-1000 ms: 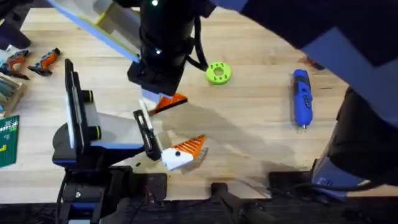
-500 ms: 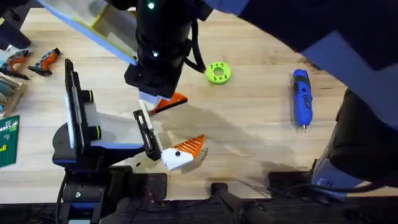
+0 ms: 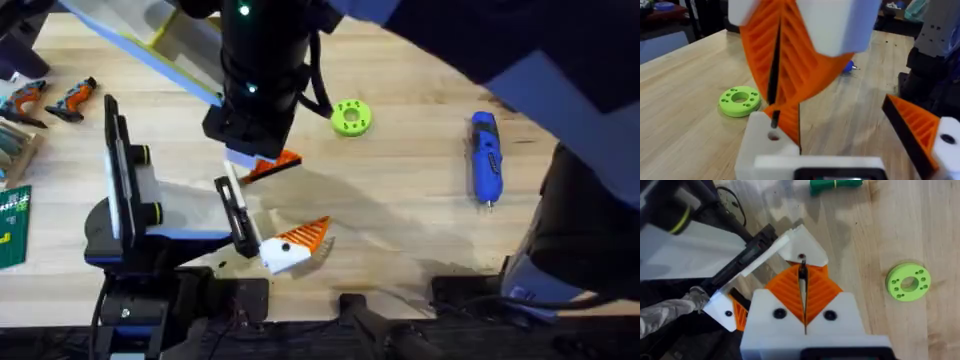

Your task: Pick up the gripper from the table and insert it into the empty holder that is missing its gripper. Then pick up a screw, insert it into the mounting hole, and use the screwdriver to tighten it. Finally, clean up the table by picking up the vegetable and placing it into the bucket.

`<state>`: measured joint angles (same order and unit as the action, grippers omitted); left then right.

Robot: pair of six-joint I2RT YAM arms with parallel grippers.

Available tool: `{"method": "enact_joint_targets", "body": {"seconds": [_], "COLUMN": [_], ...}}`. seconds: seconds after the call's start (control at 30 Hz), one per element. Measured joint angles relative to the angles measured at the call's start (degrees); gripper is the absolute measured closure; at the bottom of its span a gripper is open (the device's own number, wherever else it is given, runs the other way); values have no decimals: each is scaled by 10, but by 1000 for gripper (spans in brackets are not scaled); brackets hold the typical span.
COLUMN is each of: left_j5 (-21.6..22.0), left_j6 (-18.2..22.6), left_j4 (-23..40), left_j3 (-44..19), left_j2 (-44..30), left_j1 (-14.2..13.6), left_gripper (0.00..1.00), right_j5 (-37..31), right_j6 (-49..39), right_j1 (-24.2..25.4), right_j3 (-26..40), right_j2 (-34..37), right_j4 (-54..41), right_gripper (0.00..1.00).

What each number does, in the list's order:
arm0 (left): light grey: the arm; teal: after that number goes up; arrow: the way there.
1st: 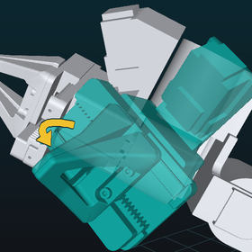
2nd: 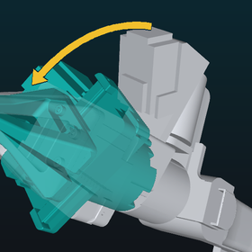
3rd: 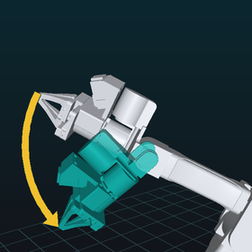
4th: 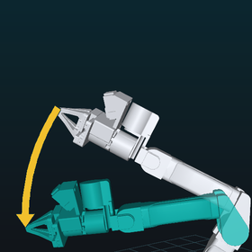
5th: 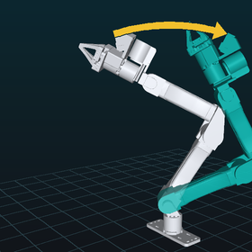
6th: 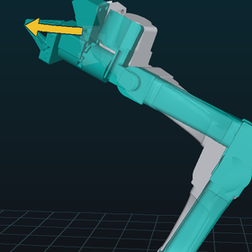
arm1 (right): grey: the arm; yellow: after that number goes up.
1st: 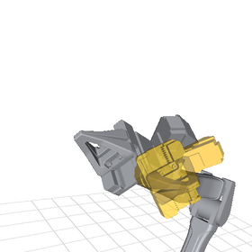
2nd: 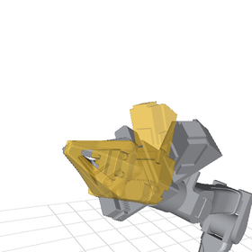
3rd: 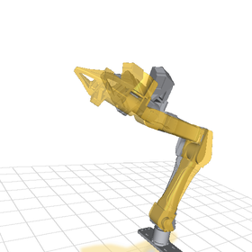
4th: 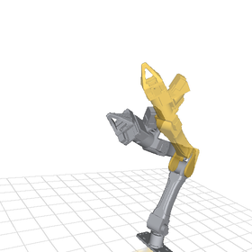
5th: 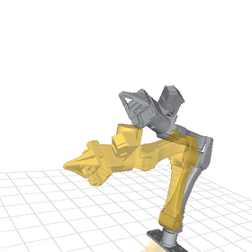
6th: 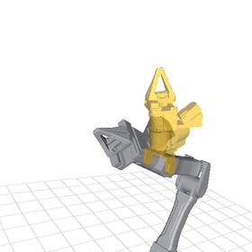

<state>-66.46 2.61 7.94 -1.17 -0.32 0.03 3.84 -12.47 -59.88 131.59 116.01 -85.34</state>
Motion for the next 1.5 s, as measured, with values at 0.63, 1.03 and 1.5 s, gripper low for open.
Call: {"method": "enact_joint_targets", "body": {"seconds": [0.63, 1.03, 1.5], "left_j5": [0, 0, 0], "left_j6": [0, 0, 0], "left_j4": [0, 0, 0], "left_j3": [0, 0, 0], "left_j2": [0, 0, 0], "left_j1": [0, 0, 0], "left_gripper": [15, 14, 15], "right_j5": [0, -1, -2], "right_j6": [0, 0, 0], "right_j1": [-1, -7, -7], "right_j3": [0, 3, 3], "right_j2": [0, 15, 15], "right_j4": [0, 3, 0], "right_gripper": [995, 995, 995]}}
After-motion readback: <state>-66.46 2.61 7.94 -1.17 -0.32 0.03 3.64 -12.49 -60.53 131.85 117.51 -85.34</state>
